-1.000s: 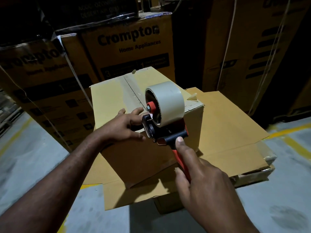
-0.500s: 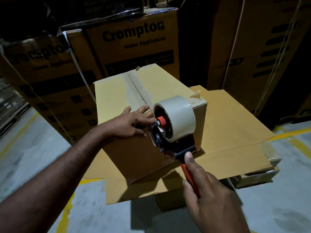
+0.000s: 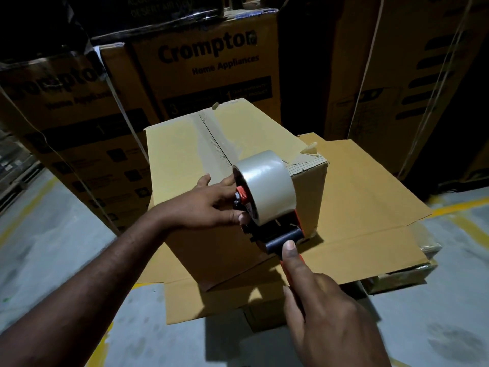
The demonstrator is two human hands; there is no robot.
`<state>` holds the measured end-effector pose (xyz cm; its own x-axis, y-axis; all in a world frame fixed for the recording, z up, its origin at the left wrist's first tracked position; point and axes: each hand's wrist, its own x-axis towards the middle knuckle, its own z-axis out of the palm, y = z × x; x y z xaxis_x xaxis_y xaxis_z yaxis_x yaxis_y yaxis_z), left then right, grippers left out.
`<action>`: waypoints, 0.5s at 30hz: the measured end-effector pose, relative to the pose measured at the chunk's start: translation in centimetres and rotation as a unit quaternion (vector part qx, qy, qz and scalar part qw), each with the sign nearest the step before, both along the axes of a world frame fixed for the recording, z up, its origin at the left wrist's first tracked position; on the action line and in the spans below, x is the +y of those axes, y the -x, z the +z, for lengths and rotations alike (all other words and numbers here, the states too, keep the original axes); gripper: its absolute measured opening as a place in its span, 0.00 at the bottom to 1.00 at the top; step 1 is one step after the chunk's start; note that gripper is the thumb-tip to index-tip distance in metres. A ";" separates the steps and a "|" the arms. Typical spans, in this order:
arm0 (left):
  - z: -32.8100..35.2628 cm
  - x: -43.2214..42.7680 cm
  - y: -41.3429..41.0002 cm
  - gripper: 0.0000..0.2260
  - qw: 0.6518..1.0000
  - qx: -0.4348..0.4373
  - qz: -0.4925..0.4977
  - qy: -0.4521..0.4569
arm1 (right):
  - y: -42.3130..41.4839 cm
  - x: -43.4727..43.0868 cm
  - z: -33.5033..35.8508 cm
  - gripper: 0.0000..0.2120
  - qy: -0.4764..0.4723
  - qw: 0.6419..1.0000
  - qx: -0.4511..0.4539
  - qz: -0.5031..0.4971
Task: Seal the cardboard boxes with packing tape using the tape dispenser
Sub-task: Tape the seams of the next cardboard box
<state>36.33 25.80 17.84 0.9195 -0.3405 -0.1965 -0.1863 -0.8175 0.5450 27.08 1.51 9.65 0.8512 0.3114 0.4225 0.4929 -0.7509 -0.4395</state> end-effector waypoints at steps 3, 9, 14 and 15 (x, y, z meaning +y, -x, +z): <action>-0.4 0.2 -0.4 0.14 0.999 0.004 -0.002 -0.033 | 0.2 0.4 0.0 0.46 -0.010 1.000 0.018 0.003; -2.8 2.1 -0.7 0.29 0.993 -0.097 0.003 -0.068 | 0.0 0.6 0.1 0.52 0.045 0.999 0.016 0.015; -3.3 2.2 -0.4 0.34 0.990 -0.132 0.015 -0.054 | 0.1 0.9 0.3 0.52 0.054 0.998 0.012 0.016; -3.3 2.2 -0.5 0.32 0.990 -0.128 0.022 -0.052 | 0.2 1.1 0.3 0.50 0.037 0.999 0.020 0.019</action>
<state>36.78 28.01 14.49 0.9574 -0.2886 0.0131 -0.2699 -0.8776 0.3963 26.90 2.56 9.95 0.8537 0.3729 0.3636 0.5051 -0.7631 -0.4032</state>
